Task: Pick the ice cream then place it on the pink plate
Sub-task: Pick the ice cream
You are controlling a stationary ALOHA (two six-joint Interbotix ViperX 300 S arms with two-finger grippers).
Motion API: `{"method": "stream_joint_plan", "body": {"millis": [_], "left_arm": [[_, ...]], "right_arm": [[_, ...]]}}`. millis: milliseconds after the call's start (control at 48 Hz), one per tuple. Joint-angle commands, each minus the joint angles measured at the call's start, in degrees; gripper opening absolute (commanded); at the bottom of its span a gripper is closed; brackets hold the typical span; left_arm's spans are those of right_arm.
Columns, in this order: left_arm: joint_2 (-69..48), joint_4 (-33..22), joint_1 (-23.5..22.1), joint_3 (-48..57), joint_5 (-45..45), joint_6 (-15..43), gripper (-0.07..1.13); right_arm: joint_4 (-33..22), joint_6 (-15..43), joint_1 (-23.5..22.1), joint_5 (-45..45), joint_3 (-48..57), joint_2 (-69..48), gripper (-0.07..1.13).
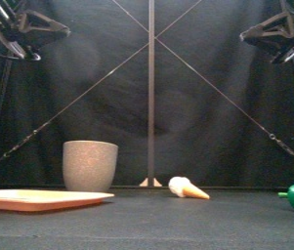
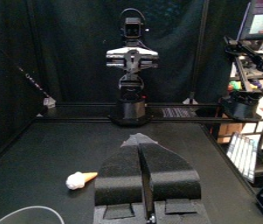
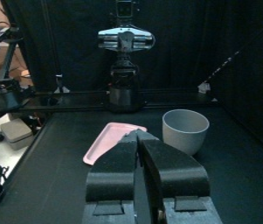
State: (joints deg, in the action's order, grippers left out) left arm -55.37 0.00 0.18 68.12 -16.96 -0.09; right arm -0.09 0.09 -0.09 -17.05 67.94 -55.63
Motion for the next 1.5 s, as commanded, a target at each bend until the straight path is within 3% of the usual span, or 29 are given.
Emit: {"method": "stream_joint_plan", "body": {"millis": [21, 188, 333, 688, 792, 1271, 1500], "left_arm": [[0.4, 0.1, 0.9, -0.4, -1.0, 0.3, -0.05], [0.3, 0.4, 1.1, -0.3, -1.1, 0.3, -0.04], [0.3, 0.5, 1.1, -0.3, -1.1, 0.3, -0.03], [0.1, 0.5, 1.1, -0.1, -1.1, 0.2, -0.03], [0.1, 0.5, 1.1, -0.1, -1.1, 0.3, -0.03], [-0.1, 0.5, 1.0, 0.2, -1.1, 0.2, -0.03], [-0.1, 0.5, 1.0, 0.2, -1.1, 0.2, -0.03]], "right_arm": [[1.0, 0.4, -1.3, -0.1, -0.7, 2.9, 0.00], [4.4, 2.4, -5.8, -0.1, -1.8, 12.1, 0.09], [7.0, 2.6, -10.5, -0.1, -4.4, 23.6, 0.24], [7.5, 2.5, -12.9, -0.1, -16.6, 47.2, 0.91], [7.5, 2.5, -13.4, 0.3, -19.8, 51.7, 1.05], [5.5, 2.5, -19.0, 7.7, -24.7, 57.0, 1.05], [6.2, 2.6, -19.2, 10.4, -24.4, 58.9, 1.05]]}}
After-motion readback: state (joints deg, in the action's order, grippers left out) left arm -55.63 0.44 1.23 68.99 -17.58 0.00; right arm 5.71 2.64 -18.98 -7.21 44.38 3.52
